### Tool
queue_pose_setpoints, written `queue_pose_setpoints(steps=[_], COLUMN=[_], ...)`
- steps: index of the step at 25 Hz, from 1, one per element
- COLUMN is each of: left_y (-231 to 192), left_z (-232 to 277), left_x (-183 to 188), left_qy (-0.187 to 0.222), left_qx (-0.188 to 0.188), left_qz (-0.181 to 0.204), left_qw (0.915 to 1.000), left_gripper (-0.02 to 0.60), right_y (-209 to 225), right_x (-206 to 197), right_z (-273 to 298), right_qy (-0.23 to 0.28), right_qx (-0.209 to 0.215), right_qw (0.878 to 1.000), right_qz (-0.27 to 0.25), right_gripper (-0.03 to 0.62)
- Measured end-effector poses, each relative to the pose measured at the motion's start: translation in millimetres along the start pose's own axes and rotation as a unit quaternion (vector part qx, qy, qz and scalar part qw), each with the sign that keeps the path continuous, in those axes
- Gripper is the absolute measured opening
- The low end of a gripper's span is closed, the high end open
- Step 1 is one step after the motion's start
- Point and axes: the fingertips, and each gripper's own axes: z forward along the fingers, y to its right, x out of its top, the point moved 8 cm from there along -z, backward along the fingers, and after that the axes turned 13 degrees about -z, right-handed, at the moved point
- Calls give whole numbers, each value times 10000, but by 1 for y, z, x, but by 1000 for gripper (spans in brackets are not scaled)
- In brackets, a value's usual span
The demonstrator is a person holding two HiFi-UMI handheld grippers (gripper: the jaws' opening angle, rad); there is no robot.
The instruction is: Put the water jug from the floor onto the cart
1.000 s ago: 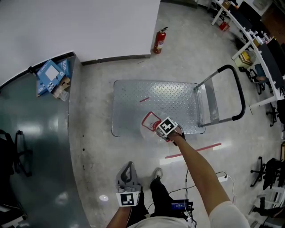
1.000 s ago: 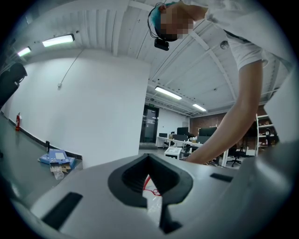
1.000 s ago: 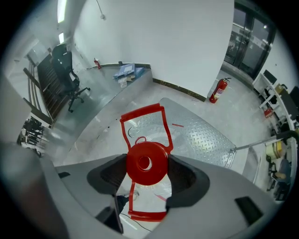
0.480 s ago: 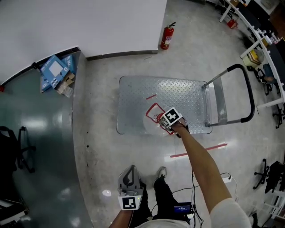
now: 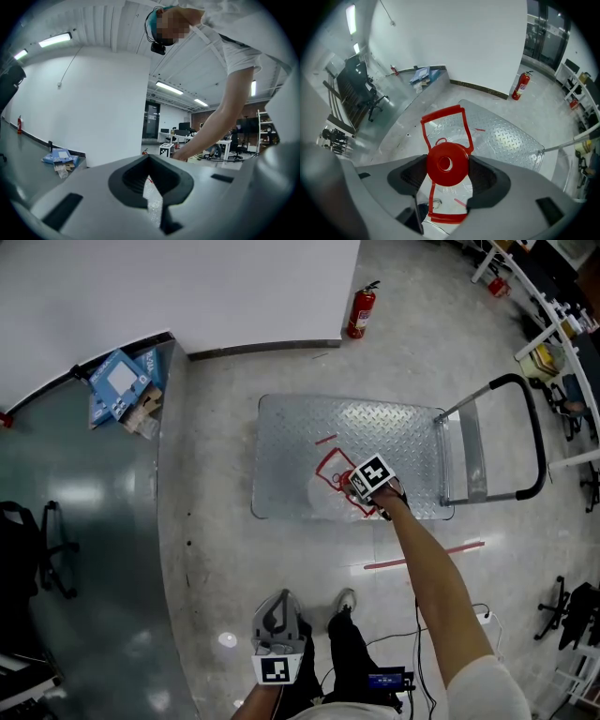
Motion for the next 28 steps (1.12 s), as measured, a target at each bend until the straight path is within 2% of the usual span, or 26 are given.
queue_pose_setpoints(steps=[7, 12, 18, 23, 28], left_y=[-1, 1, 5, 20, 46], left_z=[0, 0, 3, 14, 27], left_x=[-5, -2, 8, 27, 59], left_qy=[-152, -20, 50, 207, 498], left_qx=[18, 2, 25, -114, -417], left_qz=[-6, 16, -22, 8, 99], left_qw=[9999, 10000, 10000, 9997, 9978], left_gripper=[3, 3, 3, 3, 3], right_y=[4, 3, -2, -14, -40], right_x=[-5, -4, -3, -16, -41], right_z=[-2, -9, -32, -76, -133], right_qy=[222, 409, 759, 1344, 2041], right_qx=[43, -41, -237, -503, -963], right_qw=[9997, 9991, 9968, 9891, 9725], right_qz=[7, -97, 87, 330, 577], right_gripper=[282, 284, 282, 281, 252])
